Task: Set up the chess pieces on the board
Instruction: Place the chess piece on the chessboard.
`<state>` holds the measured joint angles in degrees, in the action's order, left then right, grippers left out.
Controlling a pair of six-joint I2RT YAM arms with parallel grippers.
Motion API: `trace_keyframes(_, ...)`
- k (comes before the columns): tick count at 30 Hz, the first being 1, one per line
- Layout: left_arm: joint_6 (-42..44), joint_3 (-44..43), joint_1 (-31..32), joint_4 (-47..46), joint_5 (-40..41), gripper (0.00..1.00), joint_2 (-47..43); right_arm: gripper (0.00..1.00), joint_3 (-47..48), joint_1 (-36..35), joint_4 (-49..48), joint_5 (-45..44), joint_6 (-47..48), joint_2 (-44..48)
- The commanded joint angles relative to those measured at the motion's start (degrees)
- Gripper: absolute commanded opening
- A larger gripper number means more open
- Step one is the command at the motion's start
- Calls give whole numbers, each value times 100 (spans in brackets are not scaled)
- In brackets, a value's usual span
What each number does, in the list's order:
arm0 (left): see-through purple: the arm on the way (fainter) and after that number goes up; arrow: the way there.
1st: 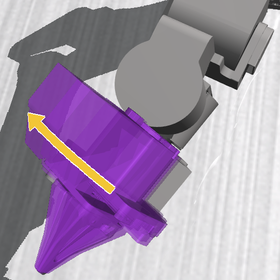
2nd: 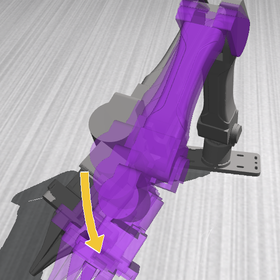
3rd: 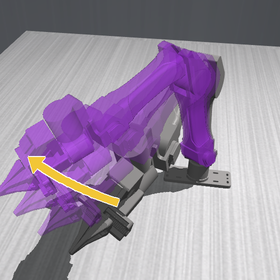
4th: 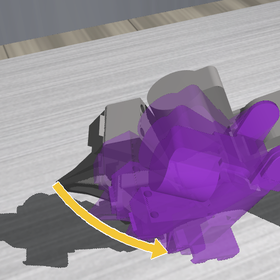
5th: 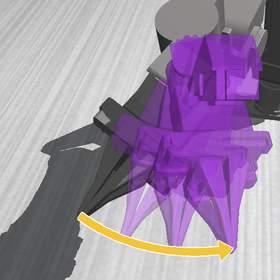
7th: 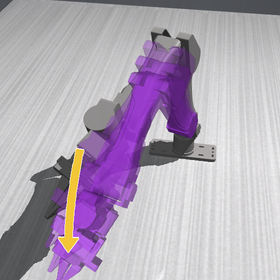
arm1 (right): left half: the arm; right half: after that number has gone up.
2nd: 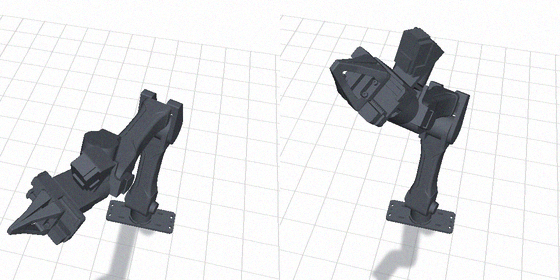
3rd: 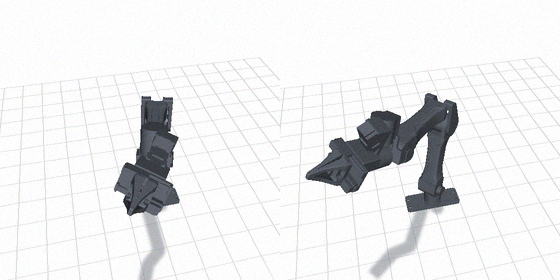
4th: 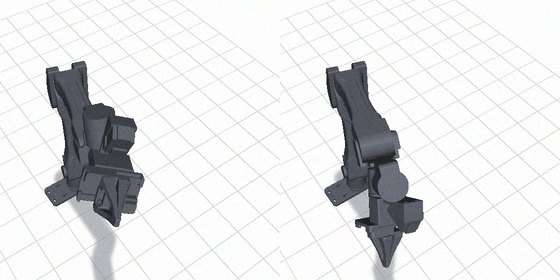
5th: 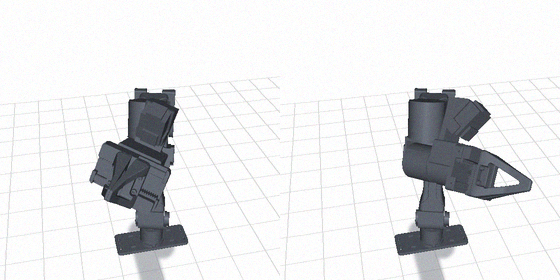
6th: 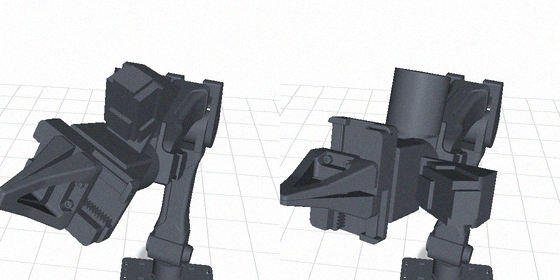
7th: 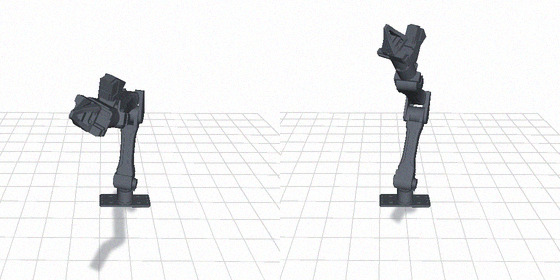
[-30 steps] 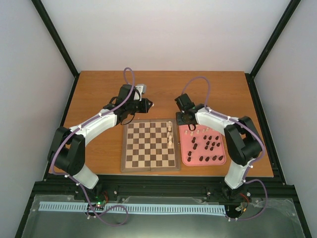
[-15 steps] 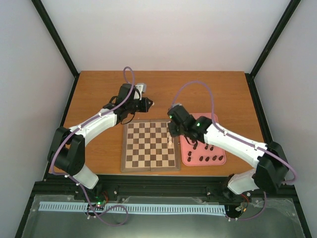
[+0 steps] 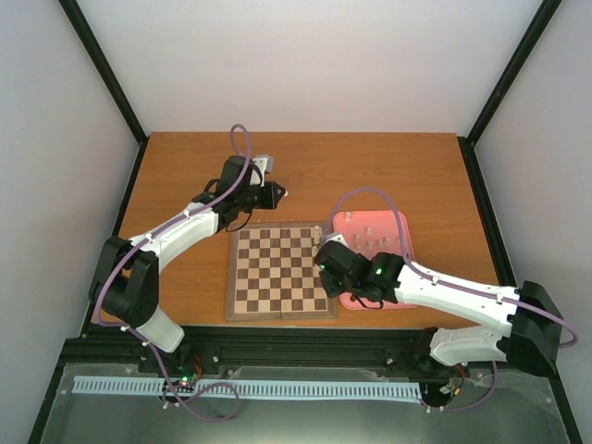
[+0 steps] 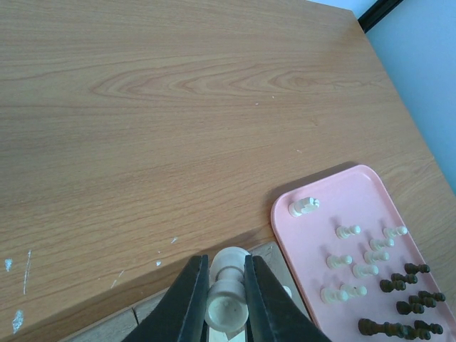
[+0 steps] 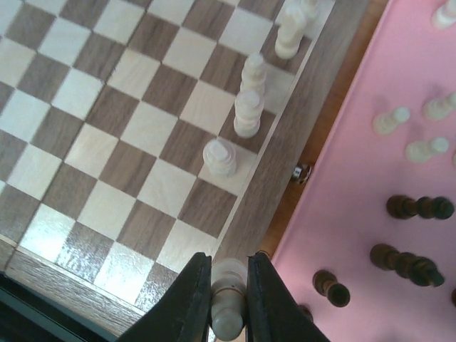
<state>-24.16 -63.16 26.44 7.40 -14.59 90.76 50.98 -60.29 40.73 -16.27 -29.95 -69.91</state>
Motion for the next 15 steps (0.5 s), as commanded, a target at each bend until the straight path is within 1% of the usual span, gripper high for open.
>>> trace_keyframes(1,103,-193,11,16,35,1,35,12,-396,-169,-637,-93,-325,-138)
trace_keyframes(4,107,-188,11,16,44,1,36,11,-511,-227,-1020,-139,-333,-393)
trace_keyframes(9,115,-204,10,16,53,1,66,12,-603,-277,-1378,-341,-342,-643)
trace_keyframes(15,115,-228,11,7,36,1,134,12,-515,-273,-1409,-396,-310,-855)
